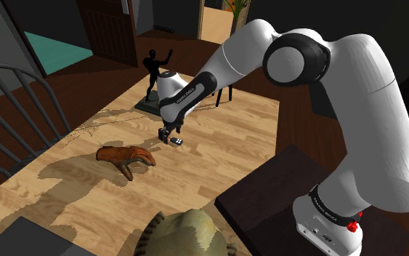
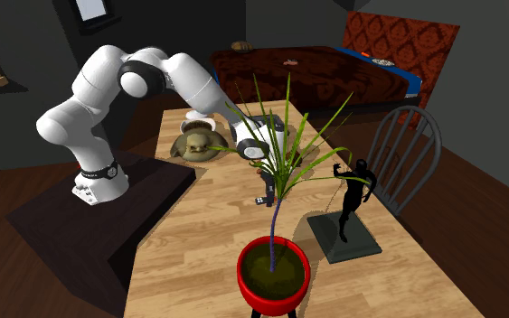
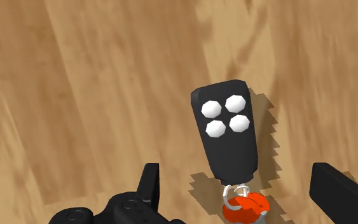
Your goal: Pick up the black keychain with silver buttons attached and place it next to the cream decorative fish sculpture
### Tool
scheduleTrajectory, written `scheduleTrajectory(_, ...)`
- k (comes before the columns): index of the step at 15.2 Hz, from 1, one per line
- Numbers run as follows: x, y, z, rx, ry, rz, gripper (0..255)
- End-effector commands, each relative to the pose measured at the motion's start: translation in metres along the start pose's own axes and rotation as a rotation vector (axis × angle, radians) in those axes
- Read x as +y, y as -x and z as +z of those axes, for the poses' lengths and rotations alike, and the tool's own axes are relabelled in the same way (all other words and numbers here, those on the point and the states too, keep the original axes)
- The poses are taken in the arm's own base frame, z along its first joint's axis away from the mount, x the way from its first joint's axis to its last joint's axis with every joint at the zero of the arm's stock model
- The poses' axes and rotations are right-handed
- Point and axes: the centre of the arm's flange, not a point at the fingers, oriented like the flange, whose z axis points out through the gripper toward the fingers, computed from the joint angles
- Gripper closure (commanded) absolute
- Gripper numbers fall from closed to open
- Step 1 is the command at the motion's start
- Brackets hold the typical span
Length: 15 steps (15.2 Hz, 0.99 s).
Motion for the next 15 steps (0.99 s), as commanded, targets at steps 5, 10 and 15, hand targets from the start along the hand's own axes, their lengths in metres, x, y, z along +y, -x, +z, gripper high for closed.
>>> scheduleTrajectory(5, 0.0003, -0.0002, 0.0078, 0.001, 0.000, 0.000, 0)
scheduleTrajectory(10, 0.0003, -0.0002, 0.0078, 0.000, 0.000, 0.000, 255)
scheduleTrajectory(15, 0.0022, -0.0012, 0.0063, 0.000, 0.000, 0.000, 255)
